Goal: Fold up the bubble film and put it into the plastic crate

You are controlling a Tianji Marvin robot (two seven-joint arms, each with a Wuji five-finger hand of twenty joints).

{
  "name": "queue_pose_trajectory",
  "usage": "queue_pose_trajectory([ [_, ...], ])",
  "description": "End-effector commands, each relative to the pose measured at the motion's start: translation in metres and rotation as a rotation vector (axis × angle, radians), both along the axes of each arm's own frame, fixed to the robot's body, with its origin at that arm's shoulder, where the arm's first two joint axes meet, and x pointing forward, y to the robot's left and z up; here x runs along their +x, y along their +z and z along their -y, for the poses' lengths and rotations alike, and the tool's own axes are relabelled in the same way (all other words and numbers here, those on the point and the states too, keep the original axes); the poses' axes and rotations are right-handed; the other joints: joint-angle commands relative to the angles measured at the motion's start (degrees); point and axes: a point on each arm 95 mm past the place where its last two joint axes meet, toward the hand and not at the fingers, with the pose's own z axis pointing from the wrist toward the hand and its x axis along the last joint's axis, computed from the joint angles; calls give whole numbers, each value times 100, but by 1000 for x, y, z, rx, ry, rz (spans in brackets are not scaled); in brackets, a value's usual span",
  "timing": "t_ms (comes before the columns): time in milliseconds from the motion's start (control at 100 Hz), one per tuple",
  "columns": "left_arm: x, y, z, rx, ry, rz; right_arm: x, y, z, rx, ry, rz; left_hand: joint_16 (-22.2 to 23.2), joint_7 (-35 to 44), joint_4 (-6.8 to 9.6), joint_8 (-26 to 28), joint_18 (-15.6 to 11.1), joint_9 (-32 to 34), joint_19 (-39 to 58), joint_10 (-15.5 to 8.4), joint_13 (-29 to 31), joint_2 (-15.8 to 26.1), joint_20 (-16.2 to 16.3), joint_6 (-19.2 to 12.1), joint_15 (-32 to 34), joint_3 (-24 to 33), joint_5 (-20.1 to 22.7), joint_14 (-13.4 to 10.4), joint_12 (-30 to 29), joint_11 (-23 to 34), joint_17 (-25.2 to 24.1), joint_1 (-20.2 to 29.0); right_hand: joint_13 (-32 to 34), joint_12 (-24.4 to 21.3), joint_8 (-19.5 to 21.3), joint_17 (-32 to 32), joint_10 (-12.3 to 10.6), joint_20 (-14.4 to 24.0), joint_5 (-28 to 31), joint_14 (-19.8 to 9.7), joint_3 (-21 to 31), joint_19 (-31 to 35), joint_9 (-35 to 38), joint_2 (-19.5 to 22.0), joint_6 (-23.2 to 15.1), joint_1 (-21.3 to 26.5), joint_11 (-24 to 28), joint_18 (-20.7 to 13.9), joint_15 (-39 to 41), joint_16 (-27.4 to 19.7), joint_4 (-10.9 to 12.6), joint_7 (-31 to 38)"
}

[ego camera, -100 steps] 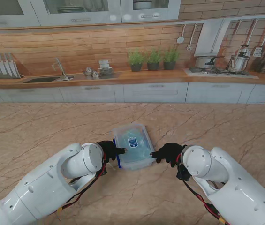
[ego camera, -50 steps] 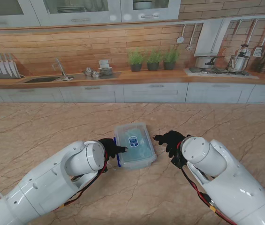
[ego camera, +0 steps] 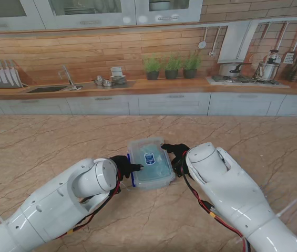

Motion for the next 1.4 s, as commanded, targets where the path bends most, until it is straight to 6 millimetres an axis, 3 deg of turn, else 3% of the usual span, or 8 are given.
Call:
queue_pose_trajectory([
  [0, -7, -12, 0, -3, -2, -38, -2, -5, -16, 21, 14, -30, 49, 168, 155, 20, -59, 140, 180, -17, 109, 103, 110, -106, 190, 198, 92, 133, 50, 157, -23, 498, -335, -104, -68, -23, -54, -110, -235, 286, 66, -126, -260, -235, -245, 18, -232, 299, -447, -269, -143, 147],
  [290, -9, -14, -1, -19, -7, -47, 3, -18, -32, 66, -57, -107, 41, 151, 151, -1, -67, 125, 170, -9, 95, 131, 110, -105, 186, 185, 87, 143, 47, 148, -36, 488, 212, -169, -410, 262, -122, -125, -686, 397, 363, 140, -922, -645, -384, 120, -294, 421, 204, -47, -137, 668],
  [680, -9, -14, -1, -22, -12, -53, 6, -23, -19, -90, -79, -74, 30, 134, 149, -17, -67, 119, 156, 14, 75, 173, 107, -90, 170, 183, 98, 153, 38, 124, -59, 488, 1060, -111, -853, 479, 92, 167, -691, -432, 630, 1660, -1214, -1016, -286, 162, 22, -328, 3533, 1163, -191, 905],
  [1030, -9, -14, 0, -25, -17, -66, 5, -26, -13, -151, -97, -10, 16, 101, 144, -36, -72, 102, 139, 16, 44, 215, 99, -88, 142, 178, 98, 156, 24, 94, -88, 496, 1362, -77, -1086, 505, 105, 26, -1245, -524, 728, 1742, -1029, -1254, -1033, 77, 139, -389, 3971, 1125, -243, 1134],
  [1070, -9, -14, 0, -25, -17, -66, 5, -26, -13, -151, -101, -7, 16, 96, 143, -38, -70, 105, 140, 8, 47, 221, 99, -91, 144, 176, 95, 157, 25, 96, -86, 492, 1435, -56, -1678, 515, 113, -45, -1310, -532, 727, 1765, -947, -1265, -1114, 78, 144, -371, 4008, 1047, -242, 1194],
  [1160, -9, -14, -1, -26, -15, -66, 5, -26, -13, -147, -108, -1, 15, 91, 144, -41, -73, 104, 138, 0, 42, 222, 98, -87, 141, 178, 97, 161, 25, 96, -92, 502, 1645, -43, -1903, 582, 145, -81, -1351, -538, 743, 1733, -737, -1300, -1204, 88, 177, -321, 4052, 1035, -247, 968],
  [1260, -9, -14, -1, -27, -14, -64, 5, -25, -13, -142, -108, 1, 12, 80, 143, -45, -73, 84, 135, 8, 27, 230, 97, -89, 133, 177, 88, 158, 21, 84, -97, 505, 1939, 22, -1817, 682, 299, -145, -978, -534, 780, 1725, -289, -1386, -741, 93, 282, -251, 4136, 989, -256, 1380],
  [1390, -9, -15, -2, -29, -12, -65, 4, -24, -14, -128, -98, -4, 9, 66, 141, -49, -86, 73, 126, 11, 11, 234, 92, -92, 123, 172, 75, 157, 20, 79, -114, 500, 2159, 161, -1534, 737, 475, -192, 1024, -506, 857, 1757, 347, -1517, 314, 233, 559, -201, 4200, 939, -268, 1417],
])
